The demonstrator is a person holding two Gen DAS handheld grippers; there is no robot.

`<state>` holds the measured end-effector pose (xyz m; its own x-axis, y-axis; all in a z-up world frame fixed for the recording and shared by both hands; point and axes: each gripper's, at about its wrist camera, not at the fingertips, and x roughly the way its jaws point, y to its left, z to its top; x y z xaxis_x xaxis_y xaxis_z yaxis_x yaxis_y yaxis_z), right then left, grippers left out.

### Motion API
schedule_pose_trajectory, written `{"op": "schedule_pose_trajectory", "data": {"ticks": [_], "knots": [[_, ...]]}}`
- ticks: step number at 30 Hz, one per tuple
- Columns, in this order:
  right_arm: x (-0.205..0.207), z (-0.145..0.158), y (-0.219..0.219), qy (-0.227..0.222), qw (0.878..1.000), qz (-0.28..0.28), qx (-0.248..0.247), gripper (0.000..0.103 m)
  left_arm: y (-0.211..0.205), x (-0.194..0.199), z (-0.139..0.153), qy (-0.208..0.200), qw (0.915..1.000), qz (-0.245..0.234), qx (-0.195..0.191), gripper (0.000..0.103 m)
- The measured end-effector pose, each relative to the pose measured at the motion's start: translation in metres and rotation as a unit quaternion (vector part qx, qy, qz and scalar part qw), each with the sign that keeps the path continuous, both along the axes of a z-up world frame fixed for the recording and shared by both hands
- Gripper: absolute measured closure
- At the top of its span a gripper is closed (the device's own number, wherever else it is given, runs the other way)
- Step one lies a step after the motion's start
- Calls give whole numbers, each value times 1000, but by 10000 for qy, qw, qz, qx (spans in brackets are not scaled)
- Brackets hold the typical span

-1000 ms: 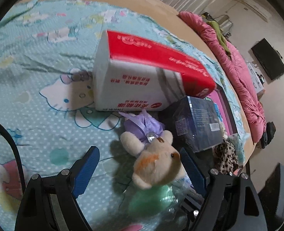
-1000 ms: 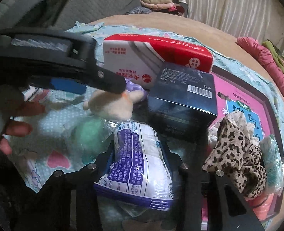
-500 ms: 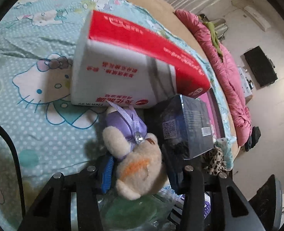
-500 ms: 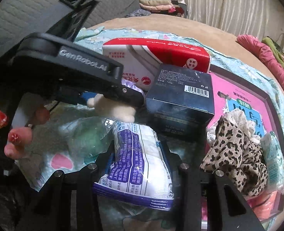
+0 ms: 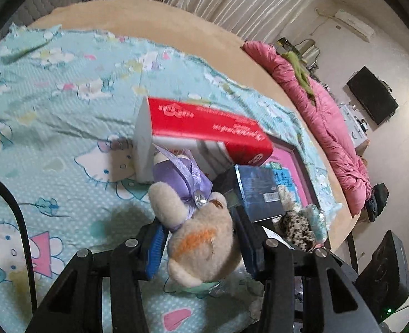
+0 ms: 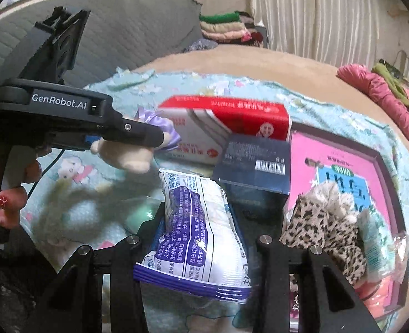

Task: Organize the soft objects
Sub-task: 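Lift the bunny with left tool while right tool lifts the white-blue packet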

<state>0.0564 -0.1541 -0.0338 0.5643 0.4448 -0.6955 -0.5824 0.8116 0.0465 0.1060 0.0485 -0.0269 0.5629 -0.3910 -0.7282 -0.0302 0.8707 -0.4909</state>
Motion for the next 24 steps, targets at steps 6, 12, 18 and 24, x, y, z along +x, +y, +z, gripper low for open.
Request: {"op": "schedule_pose_trajectory", "data": {"ticks": [6, 12, 18, 24], "knots": [[-3, 10, -4, -49, 9998, -34, 174, 59, -2, -10, 20, -179, 9995, 7, 262, 56], [-8, 24, -12, -184, 9989, -110, 424, 59, -9, -18, 37, -305, 9985, -1, 448, 56], [-7, 37, -29, -294, 9965, -294, 730, 59, -30, -25, 48, -416, 9966, -105, 707, 56], [-8, 49, -48, -428, 9934, -497, 946, 59, -49, -28, 59, -505, 9942, -148, 942, 56]]}}
